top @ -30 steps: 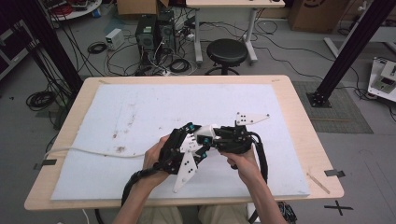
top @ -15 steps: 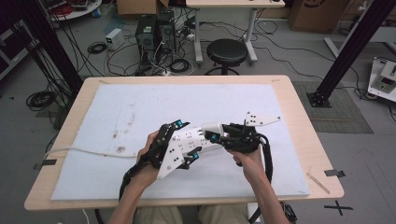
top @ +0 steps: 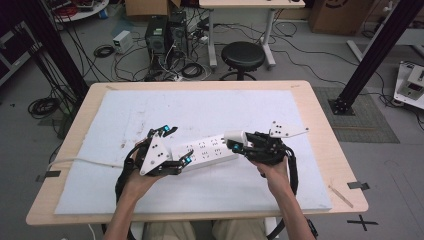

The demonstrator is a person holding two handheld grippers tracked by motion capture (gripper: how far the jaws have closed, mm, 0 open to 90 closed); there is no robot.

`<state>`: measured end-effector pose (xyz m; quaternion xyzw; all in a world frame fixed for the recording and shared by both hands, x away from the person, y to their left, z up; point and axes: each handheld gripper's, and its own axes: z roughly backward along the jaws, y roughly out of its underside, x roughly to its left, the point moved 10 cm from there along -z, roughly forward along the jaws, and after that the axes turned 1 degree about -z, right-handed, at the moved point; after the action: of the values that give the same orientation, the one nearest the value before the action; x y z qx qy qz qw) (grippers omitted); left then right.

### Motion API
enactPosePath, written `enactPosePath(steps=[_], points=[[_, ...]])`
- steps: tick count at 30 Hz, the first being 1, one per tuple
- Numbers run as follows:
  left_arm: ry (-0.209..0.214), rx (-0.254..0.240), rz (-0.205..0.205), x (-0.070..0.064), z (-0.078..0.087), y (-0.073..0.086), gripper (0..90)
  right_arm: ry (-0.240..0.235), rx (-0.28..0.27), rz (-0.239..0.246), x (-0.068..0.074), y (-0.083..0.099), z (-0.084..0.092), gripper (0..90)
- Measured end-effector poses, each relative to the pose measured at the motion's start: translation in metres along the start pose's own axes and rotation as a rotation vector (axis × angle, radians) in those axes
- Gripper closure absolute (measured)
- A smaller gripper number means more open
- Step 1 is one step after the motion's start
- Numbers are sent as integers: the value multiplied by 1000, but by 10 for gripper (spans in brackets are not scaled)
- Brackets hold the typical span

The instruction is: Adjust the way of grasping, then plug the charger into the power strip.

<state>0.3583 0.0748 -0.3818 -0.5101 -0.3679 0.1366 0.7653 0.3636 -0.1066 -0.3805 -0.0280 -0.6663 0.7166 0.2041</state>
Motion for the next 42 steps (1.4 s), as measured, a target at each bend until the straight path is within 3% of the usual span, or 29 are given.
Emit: enactPosePath(steps=[3, 7, 8, 14, 15, 16, 17, 19, 20, 27, 30, 33, 34, 38, 39, 42], points=[[-4, 9, 47, 6, 9, 10, 218, 15, -2, 17, -2, 0, 3, 631], [-5, 11, 61, 8, 12, 12, 218, 25, 0, 19, -2, 1, 5, 631], [-14, -5, 119, 13, 20, 18, 218, 25, 0, 19, -2, 1, 5, 631], [-45, 21, 192, 27, 37, 35, 218, 51, -2, 40, -4, 1, 11, 630], [-67, 32, 241, 36, 48, 46, 218, 65, -8, 59, -4, 1, 13, 630], [-67, 32, 241, 36, 48, 46, 218, 65, -8, 59, -4, 1, 13, 630], [-92, 47, 287, 44, 55, 56, 218, 70, -5, 61, -4, 1, 14, 630], [-92, 47, 287, 44, 55, 56, 220, 73, -2, 69, -3, 1, 15, 630], [-140, 63, 376, 57, 73, 80, 220, 82, 4, 78, -3, 2, 17, 631], [-201, 100, 444, 64, 99, 110, 225, 87, 22, 62, -9, 6, 24, 630], [-214, 110, 454, 64, 106, 117, 225, 91, 29, 61, -11, 7, 25, 630], [-220, 118, 455, 65, 109, 120, 225, 79, 45, 58, -13, 8, 26, 631], [-217, 113, 462, 64, 108, 120, 227, 77, 93, 82, -19, 8, 26, 630], [-211, 113, 459, 62, 106, 119, 228, 76, 102, 82, -21, 7, 25, 630], [-202, 114, 451, 58, 104, 115, 228, 60, 161, 109, -28, 4, 20, 631], [-197, 113, 450, 55, 103, 113, 228, 50, 189, 127, -31, 2, 17, 631]])
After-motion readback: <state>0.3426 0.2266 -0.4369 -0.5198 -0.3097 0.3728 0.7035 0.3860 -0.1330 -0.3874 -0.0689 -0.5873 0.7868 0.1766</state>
